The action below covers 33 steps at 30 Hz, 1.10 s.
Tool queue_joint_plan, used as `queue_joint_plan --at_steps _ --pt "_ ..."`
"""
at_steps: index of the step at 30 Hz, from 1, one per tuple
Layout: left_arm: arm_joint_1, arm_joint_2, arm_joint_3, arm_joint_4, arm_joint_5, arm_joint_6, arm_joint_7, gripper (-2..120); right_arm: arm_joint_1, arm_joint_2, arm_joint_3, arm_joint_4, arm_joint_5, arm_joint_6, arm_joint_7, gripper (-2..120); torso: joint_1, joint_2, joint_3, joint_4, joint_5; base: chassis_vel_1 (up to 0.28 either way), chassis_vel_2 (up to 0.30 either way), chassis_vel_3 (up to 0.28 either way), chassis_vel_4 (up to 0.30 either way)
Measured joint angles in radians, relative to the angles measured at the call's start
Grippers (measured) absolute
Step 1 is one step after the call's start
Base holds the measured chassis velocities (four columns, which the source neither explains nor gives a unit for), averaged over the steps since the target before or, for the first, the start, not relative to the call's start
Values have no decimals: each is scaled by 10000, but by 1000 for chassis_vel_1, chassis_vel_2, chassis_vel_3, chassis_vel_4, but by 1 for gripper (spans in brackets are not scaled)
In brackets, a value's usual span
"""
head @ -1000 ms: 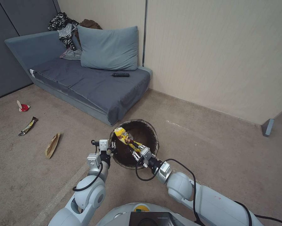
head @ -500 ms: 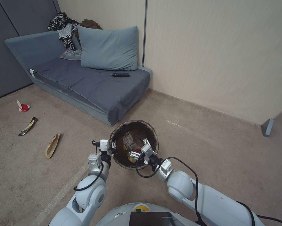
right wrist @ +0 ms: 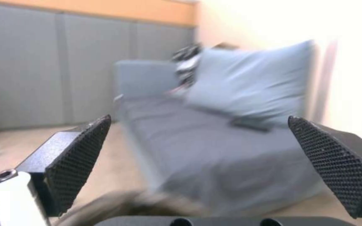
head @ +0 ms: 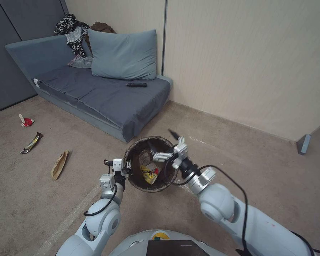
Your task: Pick up the trash bin, then pick up the garbage from the floor and place it into the trash bin.
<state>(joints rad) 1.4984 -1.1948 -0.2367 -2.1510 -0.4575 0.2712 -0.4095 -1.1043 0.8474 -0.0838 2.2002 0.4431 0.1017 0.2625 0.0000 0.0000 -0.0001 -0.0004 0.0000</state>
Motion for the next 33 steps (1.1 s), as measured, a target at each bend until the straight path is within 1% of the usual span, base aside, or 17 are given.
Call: queue_joint_plan --at_steps 1,2,4,5,6,9,10,12,14,15,17,19,21,23,24,27,33 --pt "90 -32 -114 -15 95 -39 27 2 -44 66 491 72 38 -113 189 100 0 0 0 8 0 0 0 0 0" --pt "90 -32 -114 -15 95 -39 27 2 -44 66 491 72 38 -113 189 100 0 0 0 8 0 0 0 0 0" --pt "128 -56 -229 -16 189 -80 32 2 -263 258 1446 122 59 -451 663 100 0 0 0 9 1 0 0 0 0" --pt "123 -62 -244 -14 199 -84 27 2 -354 331 1759 122 85 -585 854 100 0 0 0 5 2 0 0 0 0" --pt "123 -62 -244 -14 199 -84 27 2 -354 331 1759 122 85 -585 854 100 0 0 0 5 2 0 0 0 0" --pt "106 -78 -331 12 269 -111 6 2 -998 682 3110 -16 120 -1023 1502 100 0 0 1 3 2 0 0 0 0" --pt "106 -78 -331 12 269 -111 6 2 -998 682 3110 -16 120 -1023 1502 100 0 0 1 3 2 0 0 0 0" --pt "133 -79 -378 20 293 -149 8 2 -1488 857 3753 -89 6 -1119 1694 100 0 0 1 5 1 0 0 0 0" --pt "176 -68 -509 60 329 -248 2 2 -2205 1107 4641 -141 -184 -1234 1871 100 0 0 0 1 2 0 0 0 0" --pt "176 -68 -509 60 329 -248 2 2 -2205 1107 4641 -141 -184 -1234 1871 100 0 0 0 1 2 0 0 0 0" --pt "196 -54 -623 114 337 -293 -12 2 -2869 1343 5311 -141 -389 -1327 1942 100 0 0 1 2 1 0 0 0 0" --pt "193 -50 -700 169 382 -331 -41 2 -3440 1615 5725 -122 -684 -1281 1928 100 0 0 0 4 1 0 0 0 0" --pt "191 -50 -712 183 393 -338 -50 2 -3587 1710 5785 -119 -801 -1212 1910 100 0 0 0 4 0 0 0 0 0" --pt "177 -50 -729 232 420 -348 -78 2 -4214 2141 5896 -158 -1420 -788 1789 100 0 0 0 2 0 0 0 0 0" --pt "177 -50 -729 232 420 -348 -78 2 -4214 2141 5896 -158 -1420 -788 1789 100 0 0 0 2 0 0 0 0 0" --pt "179 -50 -720 250 449 -354 -103 2 -4735 2628 5780 -321 -2083 -337 1730 100 0 0 0 4 -1 0 0 0 0" --pt "241 -31 -700 198 449 -354 -107 2 -4876 3084 5496 -464 -2546 -139 1731 100 0 0 0 5 -1 0 0 0 0"
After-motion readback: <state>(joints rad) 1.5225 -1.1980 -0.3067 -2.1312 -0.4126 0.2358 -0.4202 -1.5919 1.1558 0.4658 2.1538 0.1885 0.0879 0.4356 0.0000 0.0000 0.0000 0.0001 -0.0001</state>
